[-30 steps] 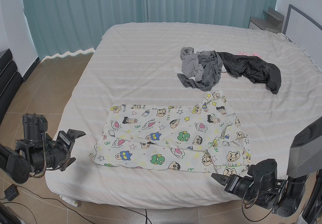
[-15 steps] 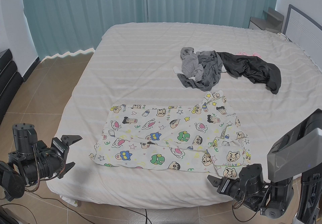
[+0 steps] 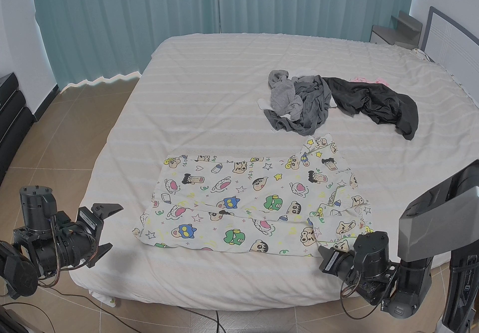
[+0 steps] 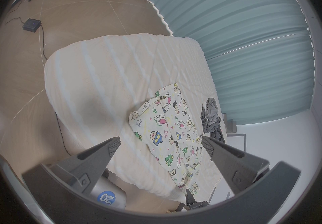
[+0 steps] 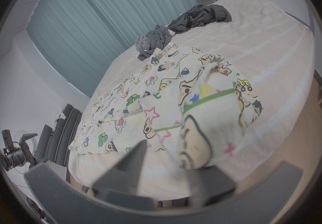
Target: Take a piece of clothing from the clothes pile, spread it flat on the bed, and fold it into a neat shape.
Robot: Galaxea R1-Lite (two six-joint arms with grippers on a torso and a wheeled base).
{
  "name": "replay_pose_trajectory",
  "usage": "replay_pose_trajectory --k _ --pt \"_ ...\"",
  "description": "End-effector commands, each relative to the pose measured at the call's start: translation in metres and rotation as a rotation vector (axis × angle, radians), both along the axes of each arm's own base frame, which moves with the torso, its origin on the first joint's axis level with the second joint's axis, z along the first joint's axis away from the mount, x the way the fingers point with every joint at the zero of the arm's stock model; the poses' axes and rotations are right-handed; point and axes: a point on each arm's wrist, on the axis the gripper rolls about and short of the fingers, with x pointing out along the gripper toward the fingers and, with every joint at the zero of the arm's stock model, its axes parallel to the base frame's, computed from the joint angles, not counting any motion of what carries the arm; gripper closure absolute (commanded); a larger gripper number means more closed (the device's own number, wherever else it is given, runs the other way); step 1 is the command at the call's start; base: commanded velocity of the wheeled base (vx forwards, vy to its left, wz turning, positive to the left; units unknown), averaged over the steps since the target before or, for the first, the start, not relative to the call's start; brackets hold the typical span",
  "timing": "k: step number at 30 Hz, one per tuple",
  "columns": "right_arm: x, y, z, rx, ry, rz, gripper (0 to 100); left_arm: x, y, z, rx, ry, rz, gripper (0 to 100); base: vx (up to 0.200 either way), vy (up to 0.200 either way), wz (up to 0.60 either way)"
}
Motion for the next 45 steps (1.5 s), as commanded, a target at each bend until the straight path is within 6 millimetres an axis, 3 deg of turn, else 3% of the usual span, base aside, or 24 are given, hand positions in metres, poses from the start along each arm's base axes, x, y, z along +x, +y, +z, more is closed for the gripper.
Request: replay_pose_trajectory --k 1,10,17,25,29,33,40,45 --pt "-0.001 0.0 0.007 0.016 -0.021 0.003 100 0.0 0.0 -0.001 0.0 0.007 -0.001 0 0.0 0.0 0.0" --pt "0.003 -0.004 0.034 0.024 -0.112 0.005 100 -0.001 0.0 -0.002 0.0 0.008 -0.001 0 0.0 0.0 0.0" --pt "0.011 -0.01 0.073 0.006 -0.262 0.039 100 0.0 0.0 -0.002 0.002 0.01 -0.002 0 0.0 0.0 0.0" --pt "0.025 -0.003 0.097 -0.041 -0.186 0.089 100 0.0 -0.001 -0.004 0.001 0.022 -0.004 0 0.0 0.0 0.0" --pt "0.035 -0.004 0.126 -0.042 -0.165 0.092 100 0.002 -0.001 -0.007 0.005 0.036 -0.003 0 0.0 0.0 0.0" --pt "0.046 -0.007 0.141 -0.048 -0.105 0.109 100 0.003 -0.001 -0.009 0.005 0.043 -0.003 0 0.0 0.0 0.0" --pt "0.057 -0.015 0.162 -0.071 -0.051 0.086 100 0.003 -0.001 -0.009 0.005 0.045 -0.006 0 0.0 0.0 0.0" --pt "0.055 -0.015 0.164 -0.108 0.05 0.107 100 0.003 -0.002 -0.01 0.005 0.049 -0.009 0 0.0 0.0 0.0"
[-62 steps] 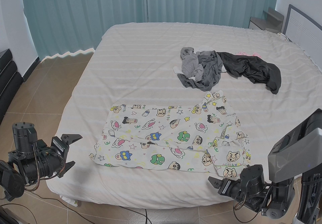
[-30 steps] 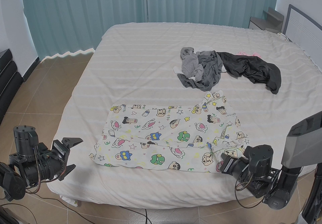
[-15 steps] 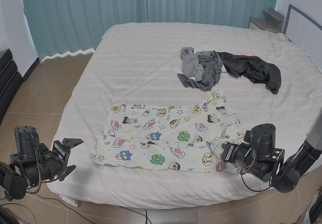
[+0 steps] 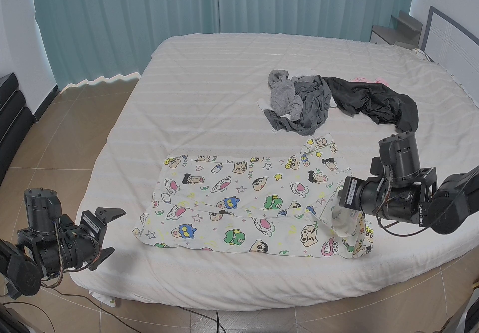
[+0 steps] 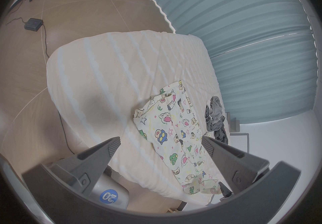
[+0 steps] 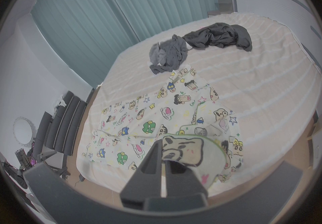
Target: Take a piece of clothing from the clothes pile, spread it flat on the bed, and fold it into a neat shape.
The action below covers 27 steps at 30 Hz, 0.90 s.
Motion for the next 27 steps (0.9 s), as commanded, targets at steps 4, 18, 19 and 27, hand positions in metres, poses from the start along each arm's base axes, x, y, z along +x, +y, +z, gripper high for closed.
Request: replay_pose_trajectory --k 4,18,19,27 --pt "-0.005 -0.007 0.021 -0.016 0.05 -0.001 100 0.001 -0.001 -0.003 0.001 0.014 -0.004 0 0.0 0.0 0.0" --pt "-0.033 -0.017 -0.027 -0.035 0.331 0.026 100 0.001 -0.001 -0.003 0.001 0.016 -0.004 0 0.0 0.0 0.0" --pt "-0.035 -0.018 -0.029 -0.028 0.343 0.017 100 0.001 -0.001 -0.003 0.001 0.016 -0.004 0 0.0 0.0 0.0" --pt "-0.041 -0.021 -0.05 -0.014 0.445 0.034 100 0.001 -0.001 -0.003 0.001 0.017 -0.004 0 0.0 0.0 0.0"
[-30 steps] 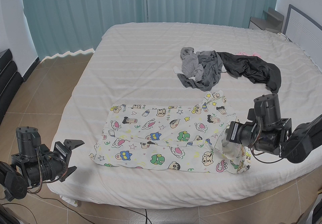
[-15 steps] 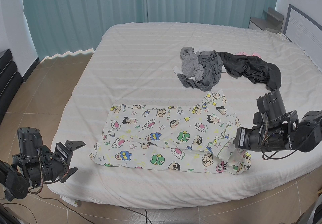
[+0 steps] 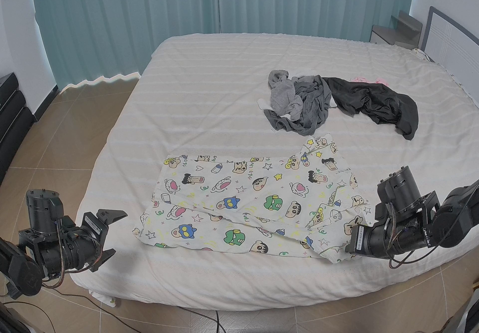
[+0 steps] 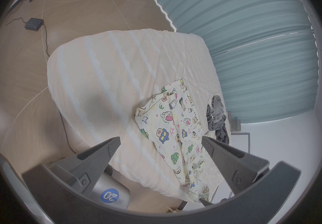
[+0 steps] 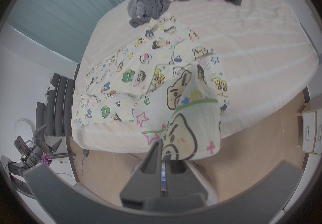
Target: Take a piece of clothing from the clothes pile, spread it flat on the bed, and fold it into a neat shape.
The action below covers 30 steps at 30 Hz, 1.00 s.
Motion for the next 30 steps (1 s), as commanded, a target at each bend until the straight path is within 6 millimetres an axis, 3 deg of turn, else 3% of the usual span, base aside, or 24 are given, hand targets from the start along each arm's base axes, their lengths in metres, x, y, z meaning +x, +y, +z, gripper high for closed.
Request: replay_pose_trajectory --k 1,5,6,12,19,22,30 --pt "-0.001 -0.003 -0.017 -0.014 0.07 -0.001 100 0.0 0.0 -0.001 0.0 0.004 0.0 0 0.0 0.0 0.0" --pt "-0.001 -0.003 -0.029 0.002 0.095 -0.033 100 0.001 0.0 -0.003 0.001 0.014 0.0 0 0.0 0.0 0.0" --pt "-0.001 -0.003 -0.029 0.002 0.095 -0.033 0 0.001 0.0 -0.003 0.001 0.014 0.0 0 0.0 0.0 0.0" --pt "-0.009 -0.006 -0.028 0.068 0.021 -0.012 0 0.002 0.0 -0.005 0.002 0.025 0.0 0 0.0 0.0 0.0" --pt "-0.038 -0.021 -0.001 0.129 -0.105 0.001 0 0.002 -0.001 -0.005 0.002 0.025 -0.002 0 0.0 0.0 0.0" --pt "-0.048 -0.028 -0.003 0.127 -0.093 0.006 0 0.002 -0.001 -0.005 0.002 0.025 -0.002 0 0.0 0.0 0.0" --pt "-0.038 -0.045 -0.005 0.125 -0.125 -0.026 0 0.001 -0.001 -0.005 0.002 0.025 -0.003 0 0.0 0.0 0.0"
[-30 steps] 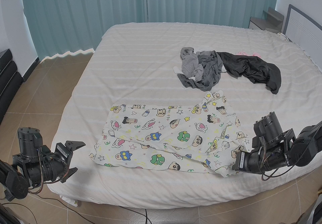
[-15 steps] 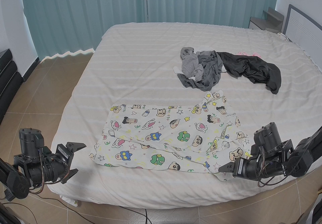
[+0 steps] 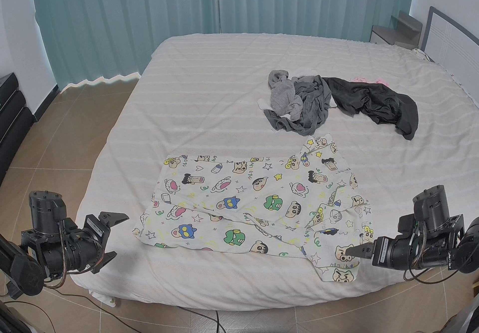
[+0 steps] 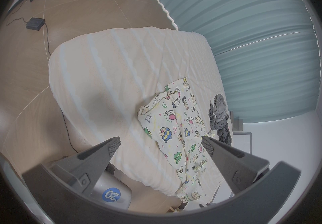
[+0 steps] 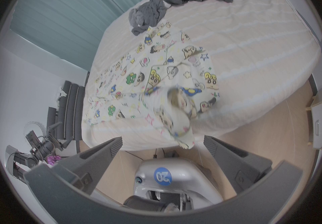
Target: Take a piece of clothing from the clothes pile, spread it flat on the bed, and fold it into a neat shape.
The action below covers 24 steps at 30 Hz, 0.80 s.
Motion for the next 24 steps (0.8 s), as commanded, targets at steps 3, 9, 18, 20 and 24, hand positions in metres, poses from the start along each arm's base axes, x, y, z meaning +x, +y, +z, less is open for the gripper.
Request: replay_pose_trajectory --k 3,9,18,20,24 --pt "0.008 -0.003 -0.001 0.037 -0.033 0.007 0 0.0 0.0 0.0 0.0 0.001 -0.001 0 0.0 0.0 0.0" --pt "0.023 0.004 -0.02 0.016 -0.002 0.032 0 0.0 0.0 -0.001 0.0 0.003 -0.001 0 0.0 0.0 0.0" --pt "0.0 0.006 -0.022 0.067 0.042 0.024 0 0.001 0.0 -0.001 0.0 0.007 -0.001 0 0.0 0.0 0.0" --pt "-0.004 0.007 -0.022 0.086 0.058 0.011 0 0.001 0.0 -0.002 0.0 0.007 -0.001 0 0.0 0.0 0.0" --pt "-0.003 0.011 -0.025 0.108 0.086 0.008 0 0.001 0.0 -0.002 0.001 0.009 -0.001 0 0.0 0.0 0.0"
